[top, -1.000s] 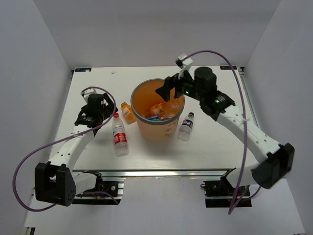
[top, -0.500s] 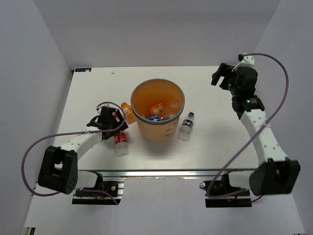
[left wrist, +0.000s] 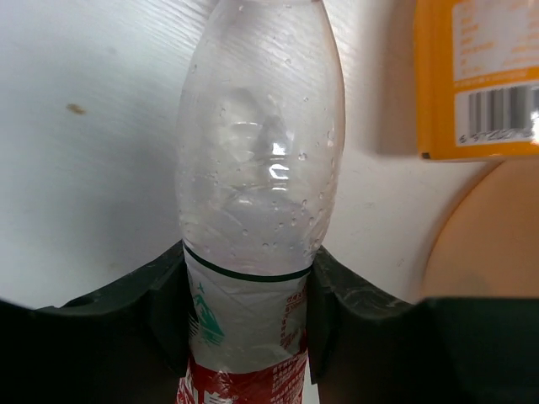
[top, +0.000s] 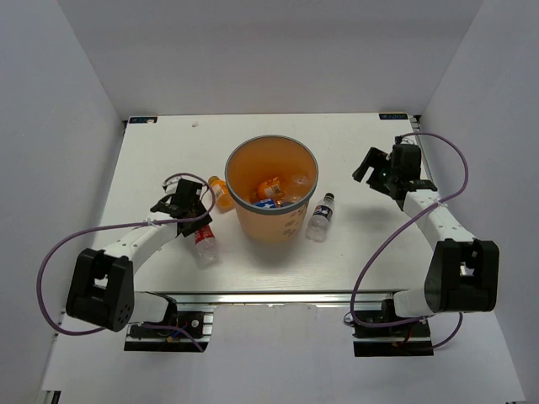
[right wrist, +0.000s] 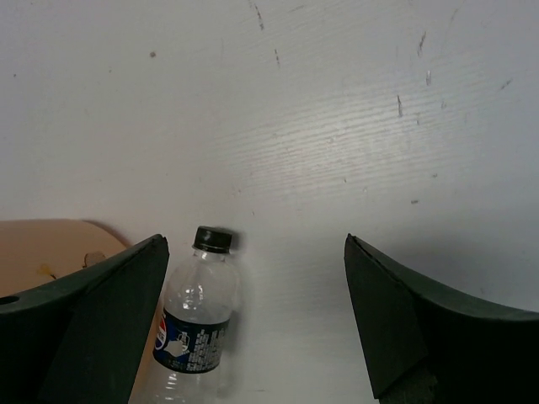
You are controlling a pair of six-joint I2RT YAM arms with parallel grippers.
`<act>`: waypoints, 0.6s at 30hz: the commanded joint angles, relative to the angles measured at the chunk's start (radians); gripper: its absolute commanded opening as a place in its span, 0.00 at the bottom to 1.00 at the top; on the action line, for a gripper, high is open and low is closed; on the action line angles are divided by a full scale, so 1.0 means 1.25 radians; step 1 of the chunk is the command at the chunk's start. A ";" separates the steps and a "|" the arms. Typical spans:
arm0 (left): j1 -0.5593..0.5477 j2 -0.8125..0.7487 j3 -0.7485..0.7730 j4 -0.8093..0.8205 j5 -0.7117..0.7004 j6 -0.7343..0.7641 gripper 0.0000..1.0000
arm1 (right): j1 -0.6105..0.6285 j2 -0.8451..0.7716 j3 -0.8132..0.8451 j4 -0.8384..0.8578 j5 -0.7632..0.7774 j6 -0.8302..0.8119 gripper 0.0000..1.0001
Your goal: Put the plastic bottles in the bin
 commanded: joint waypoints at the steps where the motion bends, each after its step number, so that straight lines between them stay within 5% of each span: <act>1: -0.002 -0.093 0.085 -0.103 -0.111 -0.027 0.46 | -0.004 -0.061 -0.046 0.070 -0.004 0.034 0.89; 6: -0.003 -0.245 0.247 -0.107 -0.119 -0.012 0.47 | -0.004 -0.129 -0.123 0.116 -0.031 0.061 0.89; 10: -0.003 -0.304 0.317 0.074 0.007 0.049 0.48 | -0.004 -0.172 -0.189 0.195 -0.078 0.058 0.89; 14: -0.019 -0.221 0.433 0.148 0.299 0.090 0.48 | -0.004 -0.175 -0.208 0.216 -0.163 0.074 0.89; 18: -0.163 -0.101 0.511 0.210 0.387 0.143 0.51 | -0.003 -0.160 -0.216 0.252 -0.226 0.085 0.89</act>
